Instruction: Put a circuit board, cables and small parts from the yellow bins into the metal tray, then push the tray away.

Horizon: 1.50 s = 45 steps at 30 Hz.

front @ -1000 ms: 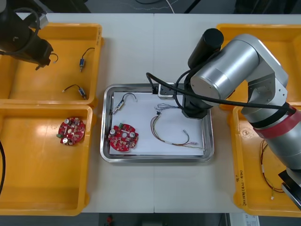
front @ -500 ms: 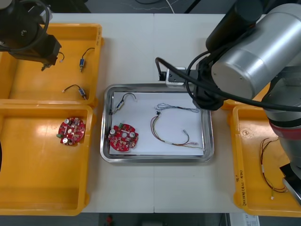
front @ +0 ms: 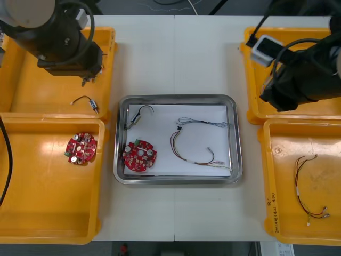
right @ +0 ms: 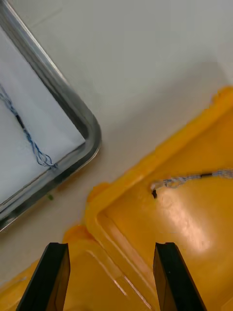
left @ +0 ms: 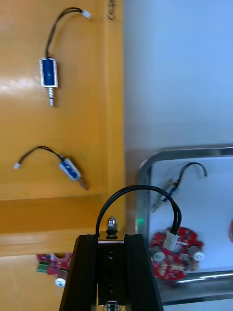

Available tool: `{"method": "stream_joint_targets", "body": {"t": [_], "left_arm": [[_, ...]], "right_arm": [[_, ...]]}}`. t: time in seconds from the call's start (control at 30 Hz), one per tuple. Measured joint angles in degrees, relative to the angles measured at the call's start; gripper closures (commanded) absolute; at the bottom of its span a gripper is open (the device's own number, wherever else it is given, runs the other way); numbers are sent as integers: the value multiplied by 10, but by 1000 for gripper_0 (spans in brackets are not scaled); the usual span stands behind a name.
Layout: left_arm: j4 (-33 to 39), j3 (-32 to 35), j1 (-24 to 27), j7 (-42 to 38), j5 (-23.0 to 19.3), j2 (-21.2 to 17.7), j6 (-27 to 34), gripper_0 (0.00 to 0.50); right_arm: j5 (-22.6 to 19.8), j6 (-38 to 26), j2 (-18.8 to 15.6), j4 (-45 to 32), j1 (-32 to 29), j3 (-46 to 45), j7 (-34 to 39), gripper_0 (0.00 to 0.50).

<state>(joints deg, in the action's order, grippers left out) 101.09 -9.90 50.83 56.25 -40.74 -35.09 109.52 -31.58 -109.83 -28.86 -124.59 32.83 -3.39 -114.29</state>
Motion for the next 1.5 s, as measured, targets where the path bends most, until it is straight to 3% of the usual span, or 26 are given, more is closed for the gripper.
{"method": "stream_joint_targets", "body": {"t": [0.37, 0.53, 0.7, 1.13, 1.5], "left_arm": [[31, -92, 0, -11, -25, 23, -6, 500], [25, -135, 0, -11, -34, 27, -49, 499], [-4, -177, 0, -11, -37, 36, -98, 499], [-90, -267, 0, -11, -42, 53, -192, 500], [-175, -308, 11, -11, -43, 62, -264, 491]], "right_arm": [[0, 0, -26, 0, -52, -99, 149, 0], [-2, 0, -27, 0, -92, -137, 160, 0], [-10, 0, -27, 0, -133, -161, 234, 0], [-15, 0, -31, 0, -206, -214, 239, 0], [-16, 0, -37, 0, -233, -215, 246, 0]]}}
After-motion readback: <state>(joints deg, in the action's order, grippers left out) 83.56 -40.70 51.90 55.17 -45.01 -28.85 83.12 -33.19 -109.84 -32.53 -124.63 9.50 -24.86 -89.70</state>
